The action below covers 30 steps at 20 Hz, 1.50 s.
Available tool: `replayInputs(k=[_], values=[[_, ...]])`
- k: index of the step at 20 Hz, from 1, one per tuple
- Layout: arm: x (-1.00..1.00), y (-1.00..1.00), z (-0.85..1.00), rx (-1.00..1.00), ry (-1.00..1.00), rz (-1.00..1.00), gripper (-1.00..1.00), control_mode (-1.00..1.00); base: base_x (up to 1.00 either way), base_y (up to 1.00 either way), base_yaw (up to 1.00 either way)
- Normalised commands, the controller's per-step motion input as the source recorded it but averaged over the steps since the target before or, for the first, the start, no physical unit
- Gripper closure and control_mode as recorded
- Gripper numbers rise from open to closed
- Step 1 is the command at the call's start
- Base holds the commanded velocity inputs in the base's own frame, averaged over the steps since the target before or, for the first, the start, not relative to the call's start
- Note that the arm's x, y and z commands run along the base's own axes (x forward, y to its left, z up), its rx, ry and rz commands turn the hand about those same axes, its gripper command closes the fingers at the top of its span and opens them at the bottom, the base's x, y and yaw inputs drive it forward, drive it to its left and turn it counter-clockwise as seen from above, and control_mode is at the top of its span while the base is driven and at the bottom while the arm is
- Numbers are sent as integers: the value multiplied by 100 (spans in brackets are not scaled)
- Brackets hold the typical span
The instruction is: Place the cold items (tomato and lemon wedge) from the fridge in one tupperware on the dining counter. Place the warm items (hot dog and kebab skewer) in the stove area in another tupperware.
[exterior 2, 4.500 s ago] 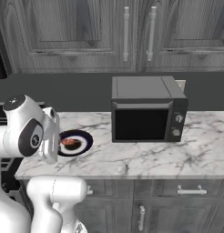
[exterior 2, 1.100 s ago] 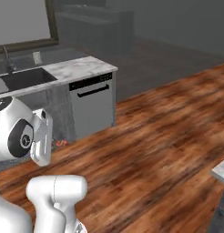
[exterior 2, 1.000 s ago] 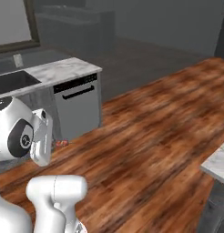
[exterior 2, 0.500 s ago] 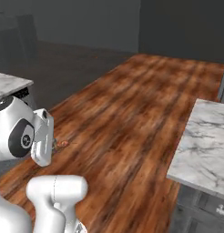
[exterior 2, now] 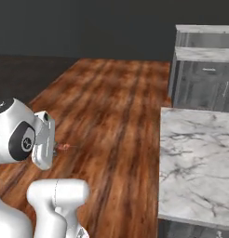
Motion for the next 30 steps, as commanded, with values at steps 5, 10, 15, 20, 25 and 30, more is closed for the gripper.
replayInputs(k=[5,10,15,20,25,30], values=[[0,0,0,0,0,0,100,100,100,73,-33],[0,0,0,0,0,0,100,100,100,83,-22],[0,0,0,0,0,0,100,100,100,65,-18],[0,0,0,0,0,0,100,100,100,54,-19],[0,0,0,0,0,0,100,100,100,52,-20],[0,0,0,0,0,0,100,100,100,61,-23]])
